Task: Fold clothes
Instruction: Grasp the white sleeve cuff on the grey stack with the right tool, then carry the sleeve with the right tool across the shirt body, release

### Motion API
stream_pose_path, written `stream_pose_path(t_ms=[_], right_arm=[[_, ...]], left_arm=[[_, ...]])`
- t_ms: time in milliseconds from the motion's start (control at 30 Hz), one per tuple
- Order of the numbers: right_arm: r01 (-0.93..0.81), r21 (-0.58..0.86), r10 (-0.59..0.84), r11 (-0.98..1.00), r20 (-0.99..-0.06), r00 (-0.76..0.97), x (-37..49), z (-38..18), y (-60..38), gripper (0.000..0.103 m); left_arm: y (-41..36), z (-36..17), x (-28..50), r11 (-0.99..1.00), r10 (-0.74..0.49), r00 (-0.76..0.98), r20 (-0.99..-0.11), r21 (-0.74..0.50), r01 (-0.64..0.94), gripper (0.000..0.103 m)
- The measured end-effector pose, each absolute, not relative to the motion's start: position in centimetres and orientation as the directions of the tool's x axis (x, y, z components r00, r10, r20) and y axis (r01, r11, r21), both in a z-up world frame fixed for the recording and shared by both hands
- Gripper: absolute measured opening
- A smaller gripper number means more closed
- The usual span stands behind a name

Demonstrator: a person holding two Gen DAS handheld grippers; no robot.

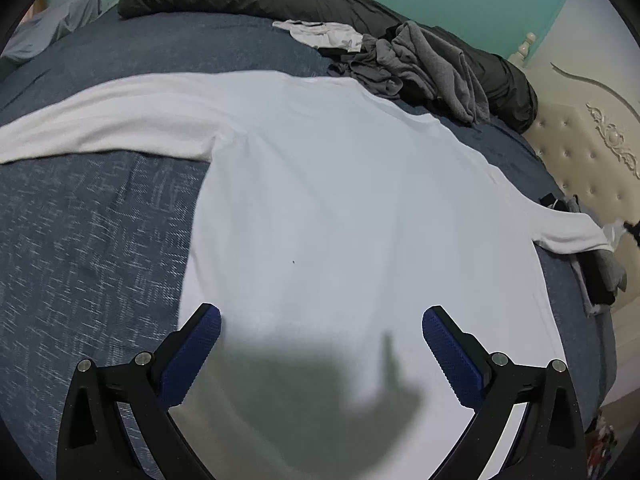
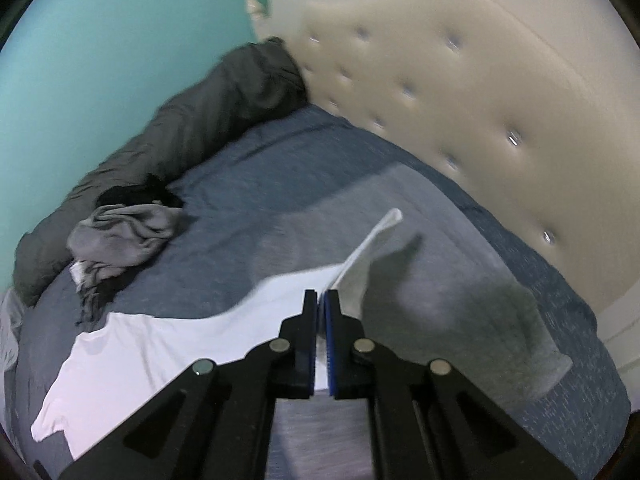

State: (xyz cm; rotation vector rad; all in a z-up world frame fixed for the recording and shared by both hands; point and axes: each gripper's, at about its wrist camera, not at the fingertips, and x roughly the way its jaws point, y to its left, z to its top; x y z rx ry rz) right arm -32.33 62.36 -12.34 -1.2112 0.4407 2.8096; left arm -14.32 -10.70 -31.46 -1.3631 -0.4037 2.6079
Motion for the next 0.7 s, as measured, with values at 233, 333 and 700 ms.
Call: stream_pose_path(t_ms=[233, 333, 700], right_arm=[[-0.022, 0.239, -0.152, -0.971, -0.68, -0.717, -31.4, -8.4, 55.5, 0.003], [0.026, 0.243, -0.188, -0.97, -0.672, -0.716, -30.9, -7.3, 52.4, 0.003], [0.193, 0.236, -0.303, -0.952, -0.659, -0.688, -29.2, -4.3, 40.6, 0.003]], left_arm=[[-11.4, -30.5, -13.4, -0.959, 0.248, -0.592, -0.767, -0.281, -0.038, 0.103], [-12.2, -30.1, -13.0, -0.955, 0.253, -0.599, -0.76, -0.294, -0.031, 0.103], [-15.4, -29.4, -11.2, -0.945, 0.255, -0.622, -0.74, -0.327, 0.001, 0.103]])
